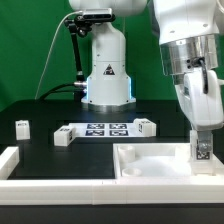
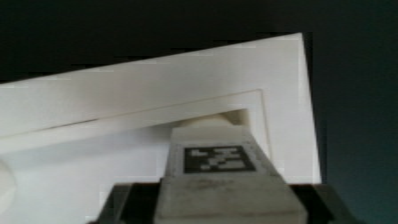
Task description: Assemble one leg
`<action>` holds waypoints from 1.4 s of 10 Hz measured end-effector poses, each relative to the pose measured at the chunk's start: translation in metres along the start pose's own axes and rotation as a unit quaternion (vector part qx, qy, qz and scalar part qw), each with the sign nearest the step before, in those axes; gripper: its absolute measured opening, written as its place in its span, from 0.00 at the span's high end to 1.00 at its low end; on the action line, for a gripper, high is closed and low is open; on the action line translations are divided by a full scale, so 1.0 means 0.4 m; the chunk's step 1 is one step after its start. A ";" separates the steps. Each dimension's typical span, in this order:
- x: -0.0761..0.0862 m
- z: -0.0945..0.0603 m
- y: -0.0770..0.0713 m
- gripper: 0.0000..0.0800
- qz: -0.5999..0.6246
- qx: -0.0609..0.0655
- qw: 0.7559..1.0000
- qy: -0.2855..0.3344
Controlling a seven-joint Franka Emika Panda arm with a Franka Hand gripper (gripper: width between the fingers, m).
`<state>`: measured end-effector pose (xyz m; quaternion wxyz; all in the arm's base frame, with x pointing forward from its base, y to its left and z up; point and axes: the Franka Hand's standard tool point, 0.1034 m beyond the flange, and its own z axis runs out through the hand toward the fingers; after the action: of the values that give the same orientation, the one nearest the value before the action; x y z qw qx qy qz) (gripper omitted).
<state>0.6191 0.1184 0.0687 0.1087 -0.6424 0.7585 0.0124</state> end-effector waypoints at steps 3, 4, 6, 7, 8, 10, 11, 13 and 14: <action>-0.005 0.000 -0.001 0.35 -0.073 0.000 0.997 0.001; -0.005 0.000 -0.001 0.22 -0.133 -0.001 0.991 0.003; -0.008 0.000 0.000 0.19 -0.280 -0.004 0.960 0.011; -0.007 0.000 -0.001 0.19 -0.348 -0.006 0.938 0.014; -0.010 -0.001 -0.001 0.19 -0.386 -0.010 0.922 0.016; -0.007 -0.001 -0.001 0.19 -0.500 -0.018 0.866 0.023; -0.005 -0.001 -0.002 0.19 -0.567 -0.022 0.823 0.026; -0.002 -0.002 -0.008 0.19 -0.665 -0.018 0.746 0.035; 0.002 -0.001 -0.009 0.19 -0.719 -0.018 0.693 0.041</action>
Offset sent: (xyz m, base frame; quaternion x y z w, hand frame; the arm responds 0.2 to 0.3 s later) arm 0.0036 0.0041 0.0005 -0.0175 0.0076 -0.1705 0.9852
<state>0.6226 0.1168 0.0693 0.0412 -0.9934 0.0679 -0.0824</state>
